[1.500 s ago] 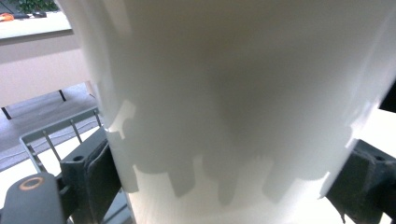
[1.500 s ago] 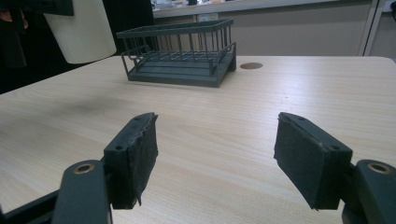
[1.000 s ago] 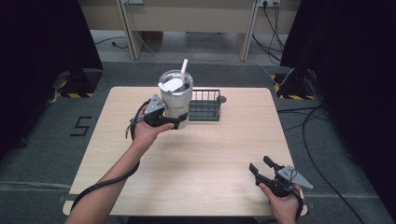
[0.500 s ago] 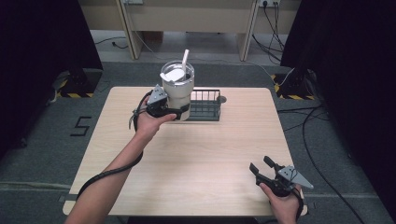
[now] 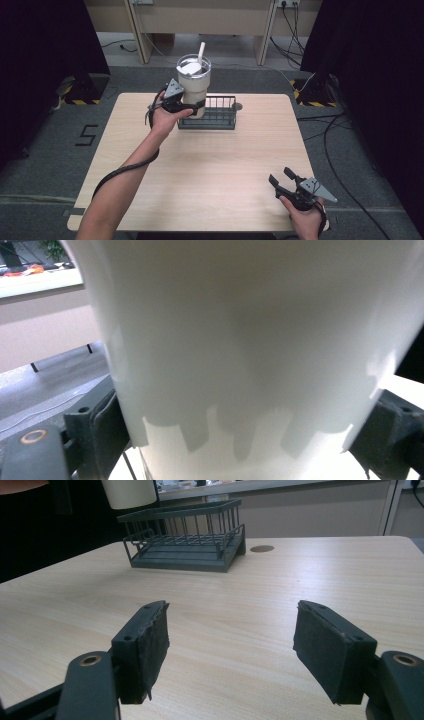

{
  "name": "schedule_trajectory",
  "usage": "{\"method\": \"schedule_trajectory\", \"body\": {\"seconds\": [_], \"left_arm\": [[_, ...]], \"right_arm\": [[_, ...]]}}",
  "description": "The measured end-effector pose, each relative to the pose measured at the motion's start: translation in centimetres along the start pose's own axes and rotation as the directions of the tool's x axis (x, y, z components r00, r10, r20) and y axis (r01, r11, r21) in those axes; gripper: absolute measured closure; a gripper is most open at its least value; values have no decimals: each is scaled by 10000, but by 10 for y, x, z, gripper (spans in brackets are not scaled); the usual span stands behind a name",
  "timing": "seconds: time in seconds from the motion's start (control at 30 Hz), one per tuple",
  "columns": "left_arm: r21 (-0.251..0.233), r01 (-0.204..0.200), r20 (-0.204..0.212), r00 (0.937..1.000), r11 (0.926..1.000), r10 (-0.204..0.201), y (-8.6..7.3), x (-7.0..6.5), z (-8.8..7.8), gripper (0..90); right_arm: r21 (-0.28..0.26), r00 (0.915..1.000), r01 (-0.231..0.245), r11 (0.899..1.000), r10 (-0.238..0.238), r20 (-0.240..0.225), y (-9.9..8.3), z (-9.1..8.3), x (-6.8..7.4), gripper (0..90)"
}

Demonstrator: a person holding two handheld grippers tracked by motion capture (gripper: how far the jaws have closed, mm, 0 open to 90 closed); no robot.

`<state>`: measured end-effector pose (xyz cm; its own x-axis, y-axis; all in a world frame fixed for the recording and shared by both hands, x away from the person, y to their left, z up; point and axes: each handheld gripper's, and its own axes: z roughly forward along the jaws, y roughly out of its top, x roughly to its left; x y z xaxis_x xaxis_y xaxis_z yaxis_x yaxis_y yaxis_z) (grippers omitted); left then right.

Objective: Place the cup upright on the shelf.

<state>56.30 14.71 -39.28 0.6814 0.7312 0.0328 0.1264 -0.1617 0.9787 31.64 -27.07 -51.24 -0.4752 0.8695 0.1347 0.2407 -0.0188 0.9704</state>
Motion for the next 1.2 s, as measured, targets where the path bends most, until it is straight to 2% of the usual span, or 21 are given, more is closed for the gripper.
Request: {"method": "schedule_trajectory", "body": {"seconds": [0.23, 0.57, 1.2], "left_arm": [[-24, 238, -251, 9994, 9997, -238, 1, 10, 18, 107], [88, 629, -419, 9972, 9980, -625, -3, 14, 38, 107], [555, 764, -824, 9940, 9955, -717, -16, 20, 53, 106]], "right_arm": [[34, 10000, -28, 10000, 28, -30, -1, 1, -1, 306], [42, 10000, -61, 10000, 61, -18, -2, 0, -3, 307], [101, 9999, -54, 9999, 55, -120, -3, 1, -3, 309]]}}
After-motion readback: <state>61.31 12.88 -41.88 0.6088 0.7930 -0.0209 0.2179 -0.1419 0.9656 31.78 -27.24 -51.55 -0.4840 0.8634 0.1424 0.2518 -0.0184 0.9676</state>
